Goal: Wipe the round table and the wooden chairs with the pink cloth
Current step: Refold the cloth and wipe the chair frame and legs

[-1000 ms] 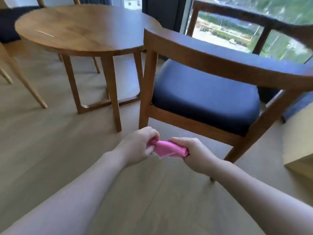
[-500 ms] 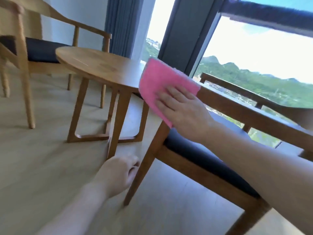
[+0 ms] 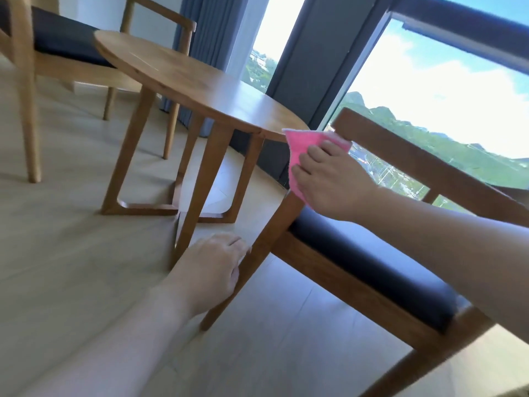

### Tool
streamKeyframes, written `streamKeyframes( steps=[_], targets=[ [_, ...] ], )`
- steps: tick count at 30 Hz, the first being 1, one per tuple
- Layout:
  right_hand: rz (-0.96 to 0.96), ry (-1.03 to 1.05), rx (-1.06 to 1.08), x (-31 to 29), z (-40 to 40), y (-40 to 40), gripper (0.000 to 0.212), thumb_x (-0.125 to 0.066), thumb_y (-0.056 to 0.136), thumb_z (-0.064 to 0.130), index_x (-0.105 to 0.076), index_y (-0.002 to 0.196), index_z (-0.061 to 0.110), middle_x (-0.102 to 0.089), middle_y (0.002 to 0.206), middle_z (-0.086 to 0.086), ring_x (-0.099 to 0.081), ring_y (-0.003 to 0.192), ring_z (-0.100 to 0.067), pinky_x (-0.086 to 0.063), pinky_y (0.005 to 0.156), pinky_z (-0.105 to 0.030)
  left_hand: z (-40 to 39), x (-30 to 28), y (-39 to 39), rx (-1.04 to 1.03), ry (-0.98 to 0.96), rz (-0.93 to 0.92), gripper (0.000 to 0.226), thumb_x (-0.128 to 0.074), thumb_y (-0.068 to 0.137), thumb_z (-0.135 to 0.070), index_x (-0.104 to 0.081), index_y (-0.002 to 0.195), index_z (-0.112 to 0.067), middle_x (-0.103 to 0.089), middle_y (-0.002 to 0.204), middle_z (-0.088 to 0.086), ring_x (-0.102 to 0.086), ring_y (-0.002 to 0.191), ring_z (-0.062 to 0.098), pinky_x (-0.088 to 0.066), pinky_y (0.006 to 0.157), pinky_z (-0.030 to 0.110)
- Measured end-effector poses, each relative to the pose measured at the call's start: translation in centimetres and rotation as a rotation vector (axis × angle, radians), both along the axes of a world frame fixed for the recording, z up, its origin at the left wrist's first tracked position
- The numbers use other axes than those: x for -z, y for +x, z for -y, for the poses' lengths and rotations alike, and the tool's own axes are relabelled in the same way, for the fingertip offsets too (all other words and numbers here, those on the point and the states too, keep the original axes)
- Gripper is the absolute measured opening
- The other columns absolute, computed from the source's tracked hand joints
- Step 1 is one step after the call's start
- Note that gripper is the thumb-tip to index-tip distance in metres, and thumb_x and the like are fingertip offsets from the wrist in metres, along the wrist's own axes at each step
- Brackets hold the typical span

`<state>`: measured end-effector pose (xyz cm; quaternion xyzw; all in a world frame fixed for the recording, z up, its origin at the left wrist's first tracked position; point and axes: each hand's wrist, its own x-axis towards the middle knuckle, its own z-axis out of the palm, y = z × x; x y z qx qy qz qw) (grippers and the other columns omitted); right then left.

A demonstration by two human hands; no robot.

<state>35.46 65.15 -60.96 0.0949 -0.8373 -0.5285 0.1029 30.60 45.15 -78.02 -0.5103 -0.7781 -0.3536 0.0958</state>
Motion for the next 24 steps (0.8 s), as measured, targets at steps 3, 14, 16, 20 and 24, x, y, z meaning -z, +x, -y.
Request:
streamKeyframes(
  steps=[3, 14, 16, 20, 24],
  targets=[
    [-0.03, -0.027, 0.042, 0.7, -0.2, -0.3, 0.044, -0.035, 0.097, 0.038, -0.061, 0.097, 0.003, -0.057, 0.088, -0.015, -0.047, 0.087, -0.031, -0.034, 0.089, -0.047, -0.1, 1.7, 0.5, 0.043, -0.171, -0.111, 0.048, -0.047, 0.095, -0.018, -0.041, 0.141, -0.025, -0.043, 0.142, -0.005, -0.036, 0.132, 0.015, -0.027, 0.114, 0.03],
    [0.32, 0.215, 0.107, 13.6, -0.3, 0.9, 0.063, -0.028, 0.099, 0.034, -0.001, 0.152, 0.014, -0.006, 0.16, -0.013, 0.002, 0.145, -0.039, 0.028, 0.104, -0.056, 2.9, 7.1, 1.4, 0.291, -0.524, -0.236, 0.05, -0.042, 0.092, -0.01, -0.039, 0.139, -0.026, -0.04, 0.143, -0.001, -0.036, 0.13, 0.017, -0.024, 0.113, 0.032],
    [0.318, 0.245, 0.1, 14.8, -0.5, 1.0, 0.063, -0.023, 0.099, 0.033, 0.008, 0.15, 0.013, 0.002, 0.16, -0.013, 0.008, 0.145, -0.039, 0.029, 0.103, -0.056, 2.6, 6.9, 1.6, 0.295, -0.536, -0.245, 0.054, -0.044, 0.091, -0.01, -0.036, 0.142, -0.025, -0.039, 0.145, 0.0, -0.034, 0.133, 0.017, -0.022, 0.114, 0.033],
    [0.339, 0.208, 0.086, 15.1, -1.3, 1.8, 0.064, -0.021, 0.101, 0.03, 0.02, 0.146, 0.011, 0.013, 0.159, -0.013, 0.017, 0.144, -0.036, 0.017, 0.113, -0.052, 2.4, 6.7, 2.2, 0.32, -0.555, -0.236, 0.057, -0.046, 0.093, -0.009, -0.033, 0.146, -0.024, -0.034, 0.15, -0.002, -0.029, 0.138, 0.015, -0.02, 0.116, 0.033],
    [0.344, 0.145, 0.158, 15.2, -1.7, 3.7, 0.065, -0.019, 0.103, 0.036, 0.029, 0.142, 0.016, 0.033, 0.149, -0.008, 0.032, 0.137, -0.03, 0.023, 0.11, -0.049, 1.7, 6.4, 2.9, 0.347, -0.567, -0.225, 0.058, -0.045, 0.093, -0.007, -0.031, 0.146, -0.026, -0.033, 0.152, -0.003, -0.027, 0.139, 0.015, -0.019, 0.116, 0.031]
  ],
)
